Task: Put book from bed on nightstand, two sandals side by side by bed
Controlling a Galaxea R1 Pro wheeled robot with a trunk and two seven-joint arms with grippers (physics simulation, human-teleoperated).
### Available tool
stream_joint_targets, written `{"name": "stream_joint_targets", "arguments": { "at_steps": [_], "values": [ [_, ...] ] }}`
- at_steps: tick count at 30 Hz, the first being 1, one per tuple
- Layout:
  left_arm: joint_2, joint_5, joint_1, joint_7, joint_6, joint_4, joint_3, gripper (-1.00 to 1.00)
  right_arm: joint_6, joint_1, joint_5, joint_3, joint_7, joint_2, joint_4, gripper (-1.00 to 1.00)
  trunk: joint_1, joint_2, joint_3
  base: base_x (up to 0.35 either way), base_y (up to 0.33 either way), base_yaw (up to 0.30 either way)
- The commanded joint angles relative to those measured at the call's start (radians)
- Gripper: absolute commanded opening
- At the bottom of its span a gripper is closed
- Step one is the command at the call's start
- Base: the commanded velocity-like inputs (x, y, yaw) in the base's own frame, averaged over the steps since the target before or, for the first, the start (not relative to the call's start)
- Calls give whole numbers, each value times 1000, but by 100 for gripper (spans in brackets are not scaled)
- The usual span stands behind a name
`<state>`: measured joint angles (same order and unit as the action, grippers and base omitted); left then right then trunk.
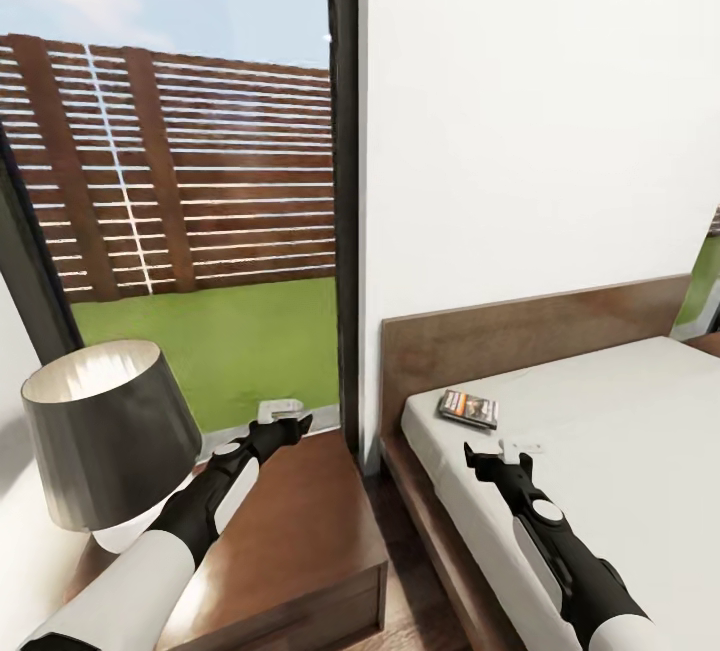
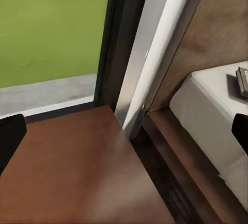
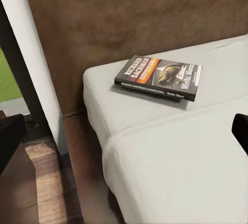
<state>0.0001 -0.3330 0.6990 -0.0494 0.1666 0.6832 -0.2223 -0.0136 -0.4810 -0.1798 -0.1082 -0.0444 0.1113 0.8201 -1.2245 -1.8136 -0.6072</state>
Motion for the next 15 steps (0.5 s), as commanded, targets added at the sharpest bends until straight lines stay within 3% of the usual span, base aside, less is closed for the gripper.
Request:
{"name": "stream_joint_targets", "arguments": {
  "at_steps": [1,6,15],
  "values": [
    [0,-6,0,-1,6,1,0,100,-1,-1,-10,-5,-5,2,0,100,0,-1,-1,28,0,0],
    [0,-5,0,-1,6,1,0,100,-2,-1,-10,-5,-5,1,1,100,0,-1,-1,163,0,0],
    [0,-5,0,-1,6,1,0,100,-2,-1,-10,-4,-5,2,1,100,0,-1,-1,294,0,0]
  ]
}}
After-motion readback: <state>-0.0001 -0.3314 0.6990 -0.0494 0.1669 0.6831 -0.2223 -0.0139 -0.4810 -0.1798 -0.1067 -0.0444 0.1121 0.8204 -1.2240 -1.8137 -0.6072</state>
